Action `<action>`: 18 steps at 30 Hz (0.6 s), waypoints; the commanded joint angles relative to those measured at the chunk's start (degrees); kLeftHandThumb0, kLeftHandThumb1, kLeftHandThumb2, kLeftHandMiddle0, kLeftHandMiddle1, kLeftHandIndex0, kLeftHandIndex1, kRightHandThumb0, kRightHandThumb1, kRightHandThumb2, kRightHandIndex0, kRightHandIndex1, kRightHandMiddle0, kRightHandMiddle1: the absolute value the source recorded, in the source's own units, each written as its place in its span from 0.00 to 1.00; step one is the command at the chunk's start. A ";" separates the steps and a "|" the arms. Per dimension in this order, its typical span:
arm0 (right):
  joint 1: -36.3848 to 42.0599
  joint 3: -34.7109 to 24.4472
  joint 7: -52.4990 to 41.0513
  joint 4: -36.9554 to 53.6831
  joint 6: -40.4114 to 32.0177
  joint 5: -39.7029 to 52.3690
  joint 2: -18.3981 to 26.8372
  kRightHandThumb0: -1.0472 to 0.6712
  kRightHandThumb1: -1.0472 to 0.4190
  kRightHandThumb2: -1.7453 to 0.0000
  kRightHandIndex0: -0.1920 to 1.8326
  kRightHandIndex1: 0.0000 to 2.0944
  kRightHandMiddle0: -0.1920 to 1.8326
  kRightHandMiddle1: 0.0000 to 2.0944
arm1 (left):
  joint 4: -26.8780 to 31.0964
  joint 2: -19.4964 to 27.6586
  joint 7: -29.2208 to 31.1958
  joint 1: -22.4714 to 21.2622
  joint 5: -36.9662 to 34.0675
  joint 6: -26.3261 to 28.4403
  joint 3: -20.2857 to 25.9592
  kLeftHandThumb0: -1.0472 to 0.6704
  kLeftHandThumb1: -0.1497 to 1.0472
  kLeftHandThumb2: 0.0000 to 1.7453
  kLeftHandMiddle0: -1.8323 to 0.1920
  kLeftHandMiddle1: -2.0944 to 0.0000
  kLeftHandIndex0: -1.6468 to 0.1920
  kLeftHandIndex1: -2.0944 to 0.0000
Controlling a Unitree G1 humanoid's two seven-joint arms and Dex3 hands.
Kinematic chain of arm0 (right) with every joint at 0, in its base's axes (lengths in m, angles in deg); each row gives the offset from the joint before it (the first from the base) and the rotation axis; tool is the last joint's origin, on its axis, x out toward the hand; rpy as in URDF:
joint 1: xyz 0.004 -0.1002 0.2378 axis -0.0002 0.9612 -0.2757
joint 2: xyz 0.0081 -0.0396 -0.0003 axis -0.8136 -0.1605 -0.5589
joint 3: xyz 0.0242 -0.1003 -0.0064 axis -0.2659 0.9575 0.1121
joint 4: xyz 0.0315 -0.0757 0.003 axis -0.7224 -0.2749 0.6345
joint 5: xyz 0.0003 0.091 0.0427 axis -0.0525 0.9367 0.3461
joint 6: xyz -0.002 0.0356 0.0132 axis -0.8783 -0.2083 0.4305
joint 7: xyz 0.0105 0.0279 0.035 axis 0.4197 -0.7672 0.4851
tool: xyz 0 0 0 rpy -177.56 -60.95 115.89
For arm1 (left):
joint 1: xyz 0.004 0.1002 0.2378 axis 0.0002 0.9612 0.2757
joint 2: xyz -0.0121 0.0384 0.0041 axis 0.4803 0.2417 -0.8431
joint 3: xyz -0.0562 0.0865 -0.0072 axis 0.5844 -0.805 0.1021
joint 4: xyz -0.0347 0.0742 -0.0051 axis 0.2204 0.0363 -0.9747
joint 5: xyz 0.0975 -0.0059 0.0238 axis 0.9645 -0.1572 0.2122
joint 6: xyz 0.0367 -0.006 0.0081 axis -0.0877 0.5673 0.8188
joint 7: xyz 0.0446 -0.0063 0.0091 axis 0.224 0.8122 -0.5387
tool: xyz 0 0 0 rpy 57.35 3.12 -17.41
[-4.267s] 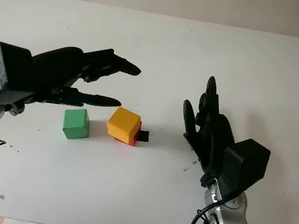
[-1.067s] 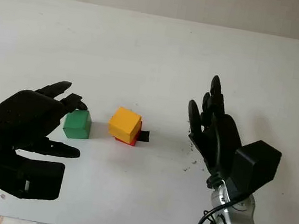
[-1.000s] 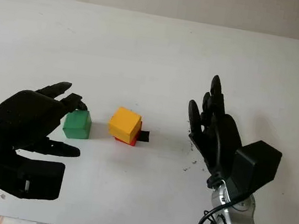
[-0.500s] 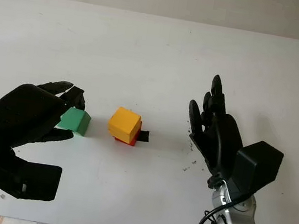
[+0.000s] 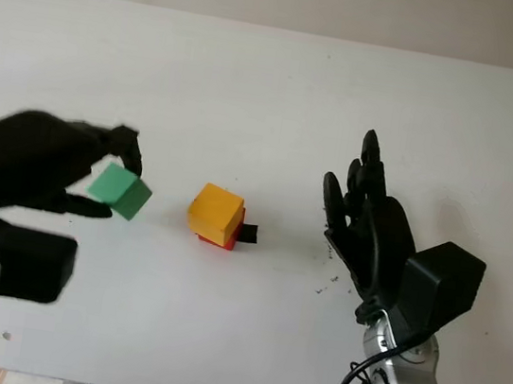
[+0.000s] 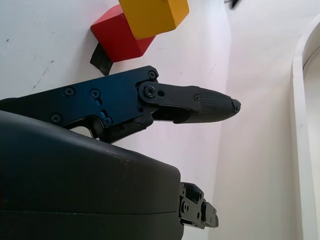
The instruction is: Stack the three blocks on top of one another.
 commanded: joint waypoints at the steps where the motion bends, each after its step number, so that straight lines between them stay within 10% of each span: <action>1: 0.40 -0.03 0.19 1.13 -0.62 -0.06 0.30 0.23 0.00 0.75 0.00 0.00 0.00 0.01 | 0.07 2.29 2.83 -6.10 -2.28 2.55 -0.13 0.38 0.99 0.04 0.70 0.96 0.73 0.39; 10: 0.26 1.27 0.65 -0.48 1.35 -1.98 -0.03 0.20 0.00 0.76 0.00 0.00 0.00 0.00 | -11.62 4.29 15.00 -34.95 -12.90 10.97 -10.30 0.42 0.95 0.03 0.63 0.96 0.66 0.44; 18: -0.12 2.06 1.72 -0.40 0.85 -2.22 -1.22 0.20 0.00 0.76 0.00 0.00 0.00 0.01 | -14.92 1.05 15.23 -43.79 -15.42 15.22 -16.55 0.41 0.91 0.03 0.65 0.98 0.58 0.55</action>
